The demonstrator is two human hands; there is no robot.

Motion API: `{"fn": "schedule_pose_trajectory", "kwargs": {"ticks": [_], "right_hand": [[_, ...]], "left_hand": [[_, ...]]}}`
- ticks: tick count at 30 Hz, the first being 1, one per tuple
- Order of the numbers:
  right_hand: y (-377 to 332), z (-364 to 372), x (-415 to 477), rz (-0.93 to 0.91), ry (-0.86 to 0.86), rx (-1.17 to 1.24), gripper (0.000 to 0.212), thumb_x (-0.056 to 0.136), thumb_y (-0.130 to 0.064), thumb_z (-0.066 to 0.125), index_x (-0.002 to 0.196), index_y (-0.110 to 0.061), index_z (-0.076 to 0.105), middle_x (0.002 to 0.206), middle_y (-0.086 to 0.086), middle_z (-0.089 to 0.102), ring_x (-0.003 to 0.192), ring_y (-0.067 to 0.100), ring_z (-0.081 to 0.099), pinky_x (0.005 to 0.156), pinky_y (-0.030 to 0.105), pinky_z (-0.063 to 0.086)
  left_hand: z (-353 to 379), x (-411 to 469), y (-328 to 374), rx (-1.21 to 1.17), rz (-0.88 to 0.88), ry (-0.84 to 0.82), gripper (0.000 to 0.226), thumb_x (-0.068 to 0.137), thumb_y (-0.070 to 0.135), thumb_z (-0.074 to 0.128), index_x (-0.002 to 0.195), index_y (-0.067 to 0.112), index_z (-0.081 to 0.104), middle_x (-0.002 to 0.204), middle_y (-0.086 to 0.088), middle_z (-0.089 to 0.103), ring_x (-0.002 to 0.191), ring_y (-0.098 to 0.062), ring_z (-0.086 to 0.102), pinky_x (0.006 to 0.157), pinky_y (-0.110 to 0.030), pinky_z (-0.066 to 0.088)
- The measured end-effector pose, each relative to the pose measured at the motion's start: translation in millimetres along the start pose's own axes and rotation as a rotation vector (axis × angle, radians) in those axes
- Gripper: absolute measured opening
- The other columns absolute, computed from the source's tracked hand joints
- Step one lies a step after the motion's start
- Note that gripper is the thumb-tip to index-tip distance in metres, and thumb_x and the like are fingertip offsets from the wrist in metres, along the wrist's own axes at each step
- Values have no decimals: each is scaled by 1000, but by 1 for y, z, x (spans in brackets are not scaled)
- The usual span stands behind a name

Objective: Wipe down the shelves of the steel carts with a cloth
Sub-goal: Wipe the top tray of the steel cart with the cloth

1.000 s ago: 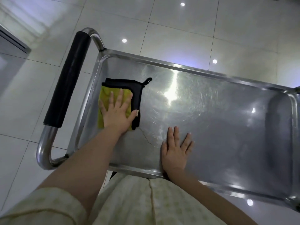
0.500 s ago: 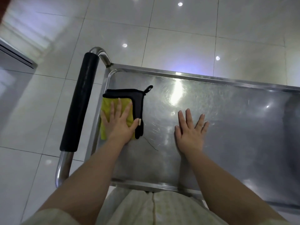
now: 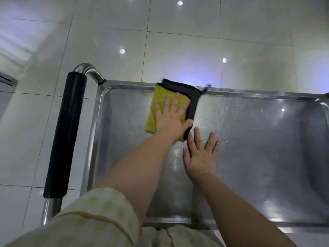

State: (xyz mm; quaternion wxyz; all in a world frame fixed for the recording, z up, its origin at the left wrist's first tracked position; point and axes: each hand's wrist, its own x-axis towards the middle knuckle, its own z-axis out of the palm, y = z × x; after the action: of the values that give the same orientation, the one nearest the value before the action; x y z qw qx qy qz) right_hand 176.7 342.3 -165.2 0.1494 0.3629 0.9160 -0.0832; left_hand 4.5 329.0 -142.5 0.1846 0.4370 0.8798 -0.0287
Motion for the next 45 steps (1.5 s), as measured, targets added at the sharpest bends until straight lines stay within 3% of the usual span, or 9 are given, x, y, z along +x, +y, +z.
{"fn": "schedule_pose_trajectory", "kwargs": {"ticks": [3, 6, 12, 15, 21, 27, 31, 36, 45], "right_hand": [[3, 2, 1, 15, 2, -16, 65, 96, -52, 21, 151, -19, 27, 161, -6, 7, 145, 48, -1, 116, 64, 1], [2, 1, 0, 18, 14, -3, 63, 96, -52, 23, 153, -27, 22, 162, -6, 13, 146, 46, -2, 116, 62, 1], [1, -2, 0, 25, -30, -4, 63, 95, -57, 1, 153, -36, -10, 163, -8, -11, 142, 37, -30, 117, 58, -9], [0, -4, -1, 32, -43, 6, 63, 95, -57, 0, 153, -36, -12, 162, -8, -13, 142, 38, -30, 117, 59, -9], [-1, -6, -1, 32, -52, 9, 63, 94, -57, 1, 151, -38, -18, 161, -11, -19, 142, 39, -27, 115, 58, -14], [-1, -4, -1, 26, -42, 4, 63, 94, -57, 2, 152, -37, -15, 161, -11, -17, 143, 41, -24, 115, 60, -13], [-2, -3, -3, 14, -29, 0, 63, 95, -55, 2, 153, -35, -14, 162, -9, -16, 143, 43, -22, 115, 60, -13], [-4, -3, -4, 7, -46, 12, 63, 96, -53, 4, 153, -33, -12, 162, -8, -14, 143, 46, -20, 115, 62, -11], [-5, -10, -3, -22, -34, 53, 66, 95, -55, 10, 155, -29, 4, 163, -7, -2, 145, 45, -14, 115, 61, -9]], "left_hand": [[4, -1, 20, 31, 154, -28, 63, 93, 68, 16, 151, 48, -2, 163, 5, -13, 148, -27, -15, 111, -65, -10], [1, 1, -12, 20, 131, -7, 70, 88, 76, 15, 149, 49, -5, 162, 8, -15, 148, -22, -17, 113, -62, -10], [-9, -17, -134, -111, -334, 48, 82, 83, 82, 17, 152, 44, -4, 162, 6, -14, 149, -23, -11, 117, -58, -7], [-8, -39, -166, -72, -385, 69, 79, 85, 78, 18, 153, 42, -3, 163, 4, -11, 150, -21, -10, 118, -55, -4], [23, -107, -144, -67, -279, 53, 74, 86, 77, 10, 148, 47, -17, 162, 4, -18, 148, -23, -18, 116, -59, -7], [87, -241, -103, -75, -291, 13, 76, 88, 74, 18, 153, 40, -4, 164, -1, -7, 150, -30, -7, 114, -65, 2], [102, -270, -95, -51, -252, -29, 74, 89, 75, 11, 154, 39, 2, 164, -2, 2, 149, -31, 0, 112, -66, 5], [73, -216, -95, -65, -226, -56, 74, 84, 79, 8, 145, 50, -22, 161, 6, -21, 146, -24, -25, 114, -61, -11], [9, -19, -40, -97, -199, 44, 74, 89, 75, 15, 150, 45, -12, 162, 3, -18, 147, -29, -19, 111, -67, -7]]}}
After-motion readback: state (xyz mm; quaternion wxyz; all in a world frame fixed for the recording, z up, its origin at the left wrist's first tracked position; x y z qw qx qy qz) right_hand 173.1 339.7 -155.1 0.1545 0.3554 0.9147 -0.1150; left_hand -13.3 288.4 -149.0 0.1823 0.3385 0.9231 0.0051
